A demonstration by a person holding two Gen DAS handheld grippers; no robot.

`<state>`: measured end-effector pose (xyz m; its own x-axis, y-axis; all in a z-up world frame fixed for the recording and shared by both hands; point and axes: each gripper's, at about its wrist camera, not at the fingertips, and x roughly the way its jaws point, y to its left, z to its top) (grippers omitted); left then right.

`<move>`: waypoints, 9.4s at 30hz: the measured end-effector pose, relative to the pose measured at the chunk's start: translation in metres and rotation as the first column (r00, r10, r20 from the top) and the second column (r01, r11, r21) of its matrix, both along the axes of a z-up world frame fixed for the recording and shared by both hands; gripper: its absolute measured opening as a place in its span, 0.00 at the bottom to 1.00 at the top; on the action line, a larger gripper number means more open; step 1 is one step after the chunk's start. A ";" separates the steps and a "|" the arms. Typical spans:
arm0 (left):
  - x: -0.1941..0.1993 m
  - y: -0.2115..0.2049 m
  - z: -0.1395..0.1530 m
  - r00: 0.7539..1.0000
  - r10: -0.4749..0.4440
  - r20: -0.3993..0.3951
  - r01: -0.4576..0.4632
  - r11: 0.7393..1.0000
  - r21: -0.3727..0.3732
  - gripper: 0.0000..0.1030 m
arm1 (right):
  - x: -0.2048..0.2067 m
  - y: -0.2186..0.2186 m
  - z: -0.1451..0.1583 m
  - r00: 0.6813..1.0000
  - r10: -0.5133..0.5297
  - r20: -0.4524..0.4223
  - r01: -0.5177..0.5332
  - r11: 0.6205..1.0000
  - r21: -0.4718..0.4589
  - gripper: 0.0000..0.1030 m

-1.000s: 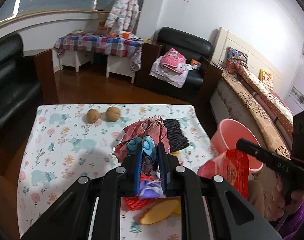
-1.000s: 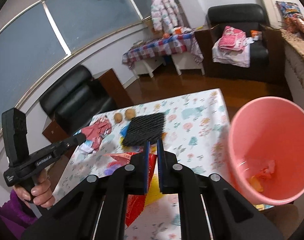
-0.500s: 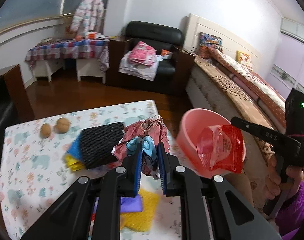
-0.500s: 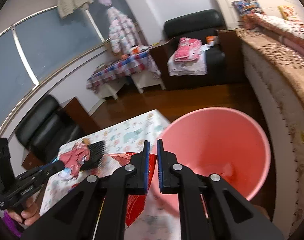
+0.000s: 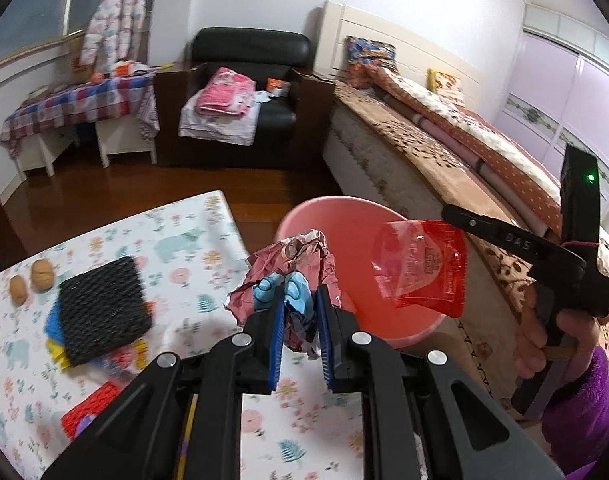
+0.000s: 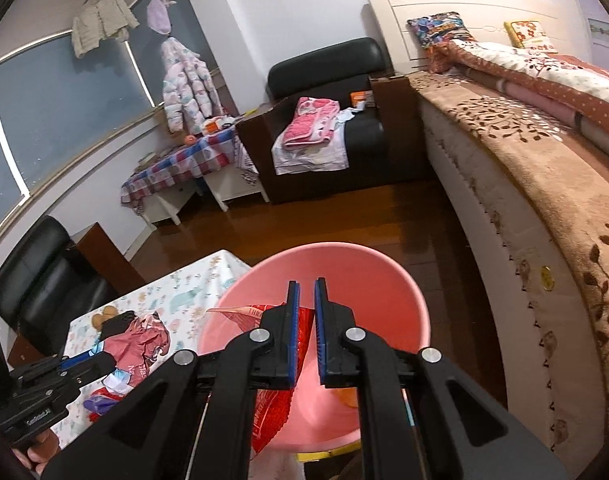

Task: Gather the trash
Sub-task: 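Carry the cloth and red bag over the pink bucket and release both, then move both tools back over the remaining trash, then grasp the purple bag with the left gripper while the right gripper grasps the black mesh sponge, then carry the purple bag and black sponge over the pink bucket and release both, then move both open grippers back over the remaining trash on the table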

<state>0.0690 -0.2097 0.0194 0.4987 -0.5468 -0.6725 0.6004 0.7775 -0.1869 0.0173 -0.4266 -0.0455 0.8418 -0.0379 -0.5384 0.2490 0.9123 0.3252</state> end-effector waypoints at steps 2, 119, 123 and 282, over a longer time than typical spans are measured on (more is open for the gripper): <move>-0.001 -0.012 -0.002 1.000 -0.027 0.001 0.027 1.000 0.009 0.14 | 0.000 -0.002 -0.002 1.000 -0.008 -0.004 0.007 1.000 -0.006 0.08; -0.001 0.180 -0.074 0.927 0.324 -0.189 -0.322 0.946 0.040 0.15 | 0.060 0.198 -0.038 0.874 0.460 -0.158 -0.461 0.887 0.035 0.35; -0.005 0.183 -0.066 0.932 0.326 -0.161 -0.327 0.945 0.017 0.10 | 0.065 0.202 -0.038 0.864 0.478 -0.157 -0.477 0.878 0.049 0.35; 0.020 0.089 0.033 0.961 0.272 0.038 -0.272 0.962 -0.014 0.48 | -0.005 0.062 -0.014 0.991 0.109 -0.072 -0.112 0.993 -0.036 0.24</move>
<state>0.0895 -0.1204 0.0524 0.6557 -0.3921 -0.6452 0.3733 0.9112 -0.1744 0.0122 -0.3648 -0.0592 0.8022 0.0306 -0.5962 0.1667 0.9475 0.2728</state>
